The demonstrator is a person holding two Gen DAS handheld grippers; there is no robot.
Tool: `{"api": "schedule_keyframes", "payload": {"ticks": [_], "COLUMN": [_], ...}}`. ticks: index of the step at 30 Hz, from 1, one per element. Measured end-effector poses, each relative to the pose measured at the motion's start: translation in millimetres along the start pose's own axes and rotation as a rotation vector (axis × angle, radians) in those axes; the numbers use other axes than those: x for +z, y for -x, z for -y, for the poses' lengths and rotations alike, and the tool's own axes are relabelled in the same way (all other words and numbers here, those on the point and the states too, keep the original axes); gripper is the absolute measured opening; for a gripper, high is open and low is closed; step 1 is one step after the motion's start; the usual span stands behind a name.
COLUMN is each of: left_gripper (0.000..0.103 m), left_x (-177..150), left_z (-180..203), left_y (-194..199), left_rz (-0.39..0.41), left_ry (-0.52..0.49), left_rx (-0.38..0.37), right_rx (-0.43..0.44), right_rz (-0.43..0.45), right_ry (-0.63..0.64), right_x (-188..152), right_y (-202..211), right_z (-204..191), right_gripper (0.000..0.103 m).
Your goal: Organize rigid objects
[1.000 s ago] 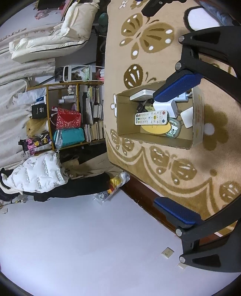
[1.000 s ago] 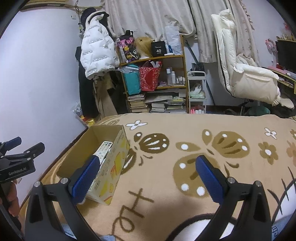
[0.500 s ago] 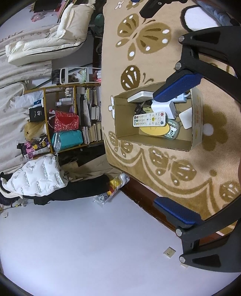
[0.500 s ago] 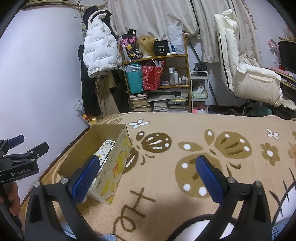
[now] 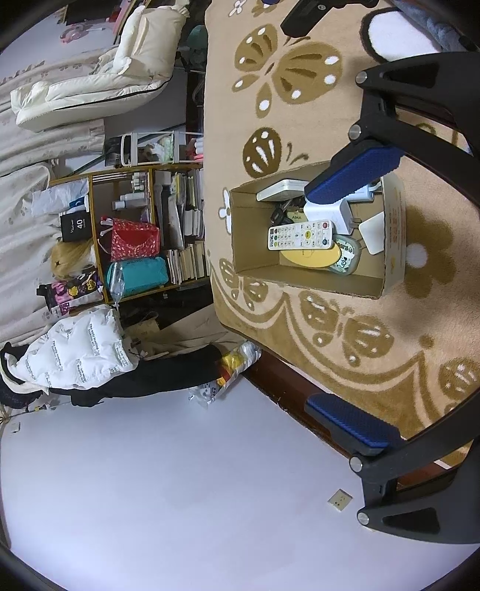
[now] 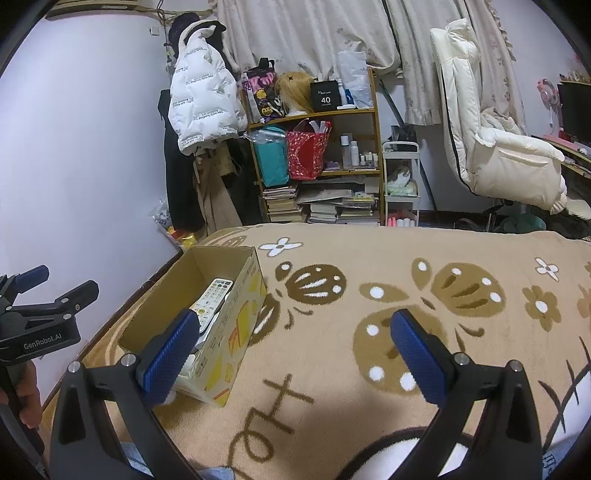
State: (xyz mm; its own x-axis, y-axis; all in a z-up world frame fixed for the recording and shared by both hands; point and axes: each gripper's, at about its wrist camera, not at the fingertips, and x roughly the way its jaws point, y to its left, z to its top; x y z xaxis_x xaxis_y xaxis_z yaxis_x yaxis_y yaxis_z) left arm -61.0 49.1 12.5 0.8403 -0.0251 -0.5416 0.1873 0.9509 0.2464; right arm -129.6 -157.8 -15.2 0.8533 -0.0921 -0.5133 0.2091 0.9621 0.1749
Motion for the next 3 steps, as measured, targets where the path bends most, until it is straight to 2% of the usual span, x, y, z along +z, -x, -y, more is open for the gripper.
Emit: {"api": "schedule_keyframes", "payload": {"ticks": [3], "left_gripper": [0.102], "left_x": [0.7], "left_z": [-1.0], "left_y": [1.4], "left_rz": [0.002], "left_ry": [-0.002], "left_rx": [0.003], "right_rx": [-0.001], "right_rz": [0.0], "right_ry": [0.001], "right_x": [-0.4], "right_y": [0.0], "right_z": [-0.3], "right_gripper": [0.103]}}
